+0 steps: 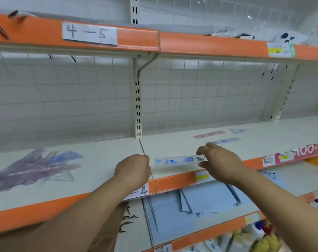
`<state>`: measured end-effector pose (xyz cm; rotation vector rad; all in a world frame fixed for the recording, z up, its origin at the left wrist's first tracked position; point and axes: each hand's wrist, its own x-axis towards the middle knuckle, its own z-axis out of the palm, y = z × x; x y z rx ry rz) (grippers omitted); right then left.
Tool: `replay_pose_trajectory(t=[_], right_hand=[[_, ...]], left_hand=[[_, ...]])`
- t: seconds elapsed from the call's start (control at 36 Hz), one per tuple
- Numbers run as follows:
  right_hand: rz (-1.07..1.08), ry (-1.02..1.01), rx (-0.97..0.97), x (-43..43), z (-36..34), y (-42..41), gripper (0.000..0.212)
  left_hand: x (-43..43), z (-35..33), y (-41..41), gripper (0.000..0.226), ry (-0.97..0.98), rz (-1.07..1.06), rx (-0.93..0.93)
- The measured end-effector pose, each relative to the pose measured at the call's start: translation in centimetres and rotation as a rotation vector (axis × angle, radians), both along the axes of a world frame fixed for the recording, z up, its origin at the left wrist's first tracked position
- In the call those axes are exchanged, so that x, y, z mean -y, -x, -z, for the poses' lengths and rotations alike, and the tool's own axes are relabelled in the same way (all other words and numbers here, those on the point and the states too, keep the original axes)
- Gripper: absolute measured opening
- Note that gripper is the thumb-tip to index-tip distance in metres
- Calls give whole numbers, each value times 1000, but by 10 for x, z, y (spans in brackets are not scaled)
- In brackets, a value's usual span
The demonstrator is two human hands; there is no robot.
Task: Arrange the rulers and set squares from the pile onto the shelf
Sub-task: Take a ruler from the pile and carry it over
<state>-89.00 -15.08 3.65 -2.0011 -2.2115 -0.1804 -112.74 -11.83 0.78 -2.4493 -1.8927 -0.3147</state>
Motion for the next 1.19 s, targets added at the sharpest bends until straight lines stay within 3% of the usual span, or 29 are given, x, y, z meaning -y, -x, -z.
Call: replay_pose_trajectory(t=[0.31,0.81,1.0,1.19], right_hand=[[52,32,-39,4,9,-97,35],[210,9,16,-88,6,-212,35],[170,46,2,-128,18,-239,35],[40,106,2,-184,23,-262,34]], left_hand=[[-8,-1,-95,24,29,49,-52],[-134,1,-201,22,12,148,-67],[-158,6,-226,24,62,142,-104],[-170,18,-239,26,89,-1,-105]])
